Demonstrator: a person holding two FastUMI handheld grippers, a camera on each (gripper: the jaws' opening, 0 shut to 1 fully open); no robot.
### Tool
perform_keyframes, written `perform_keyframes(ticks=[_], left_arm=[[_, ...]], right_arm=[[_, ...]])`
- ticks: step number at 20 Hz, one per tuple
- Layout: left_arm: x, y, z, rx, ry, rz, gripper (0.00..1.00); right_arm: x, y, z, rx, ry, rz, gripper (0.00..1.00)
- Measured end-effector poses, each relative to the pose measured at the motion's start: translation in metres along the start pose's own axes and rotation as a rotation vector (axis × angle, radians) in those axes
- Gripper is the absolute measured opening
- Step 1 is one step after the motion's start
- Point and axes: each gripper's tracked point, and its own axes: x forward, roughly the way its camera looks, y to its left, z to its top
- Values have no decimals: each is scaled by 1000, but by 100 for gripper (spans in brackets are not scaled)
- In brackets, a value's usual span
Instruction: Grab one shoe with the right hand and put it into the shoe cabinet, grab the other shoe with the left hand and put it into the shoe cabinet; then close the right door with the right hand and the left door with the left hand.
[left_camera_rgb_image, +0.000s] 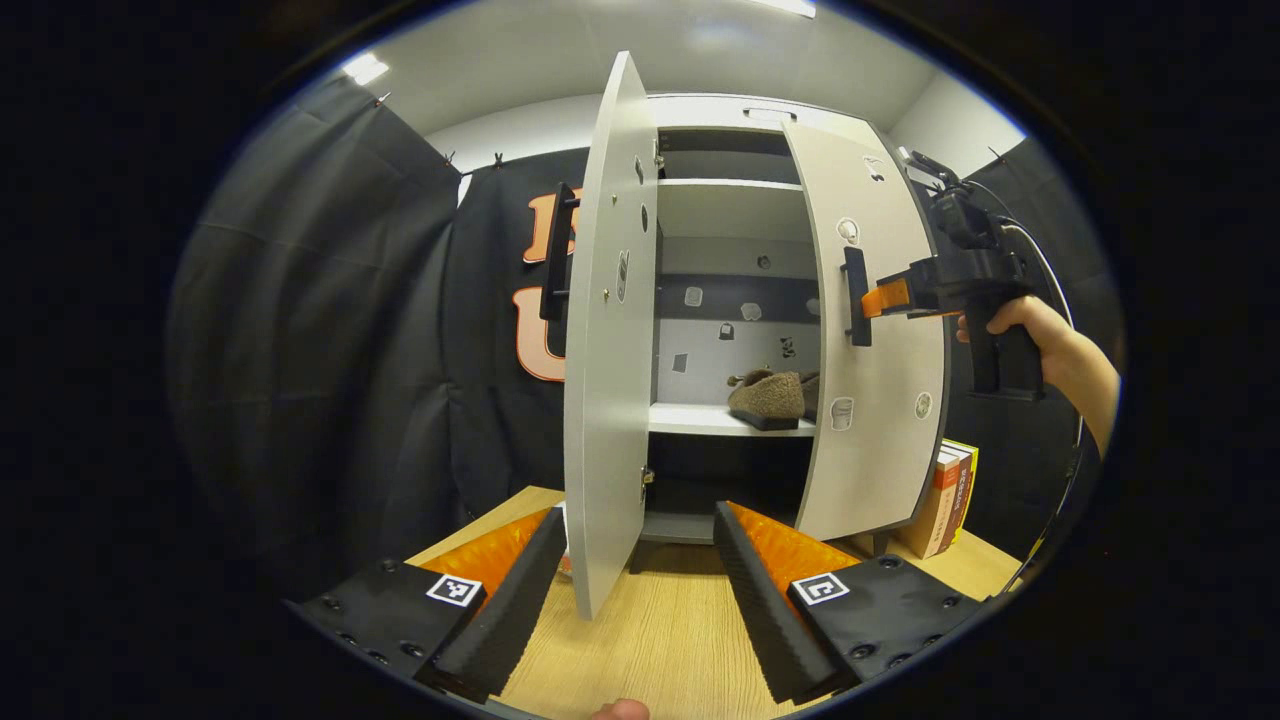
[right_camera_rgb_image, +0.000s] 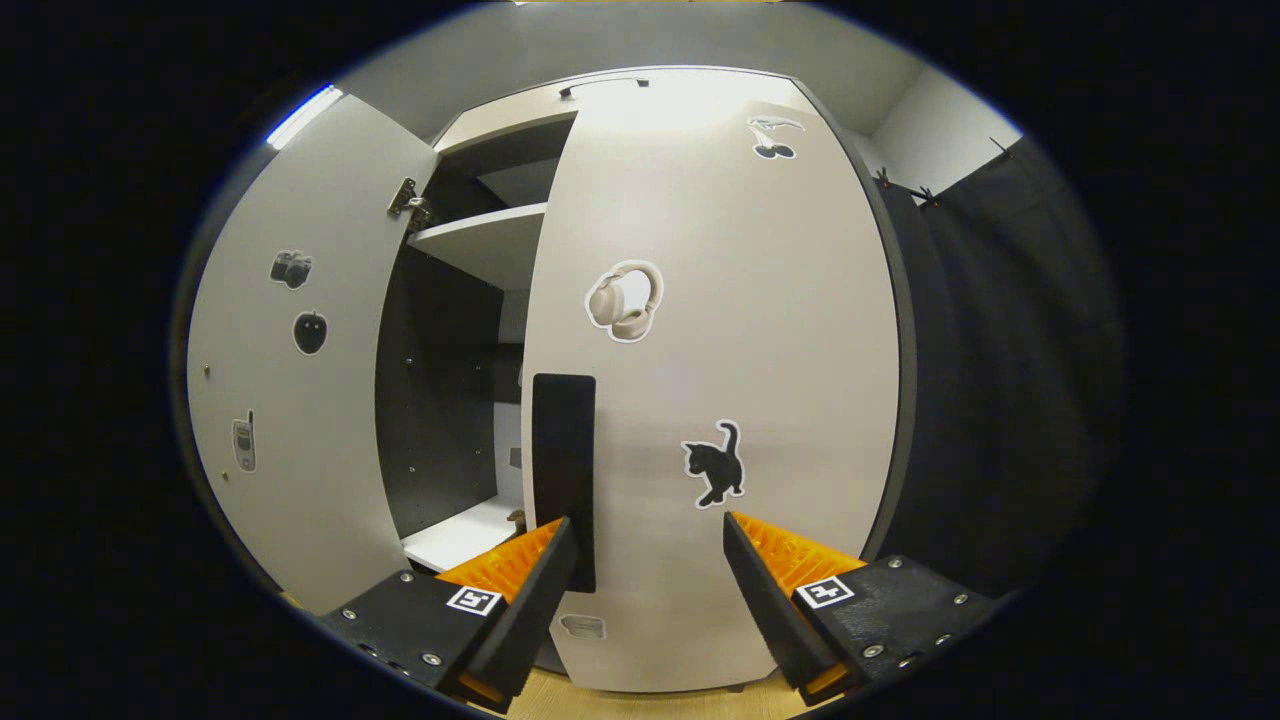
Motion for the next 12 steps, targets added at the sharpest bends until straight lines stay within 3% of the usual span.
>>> perform_keyframes(ticks=[12], left_arm=[[5,0,-1,13,10,-14,96]], right_arm=[[18,-1,-6,12,-22,-24,91]])
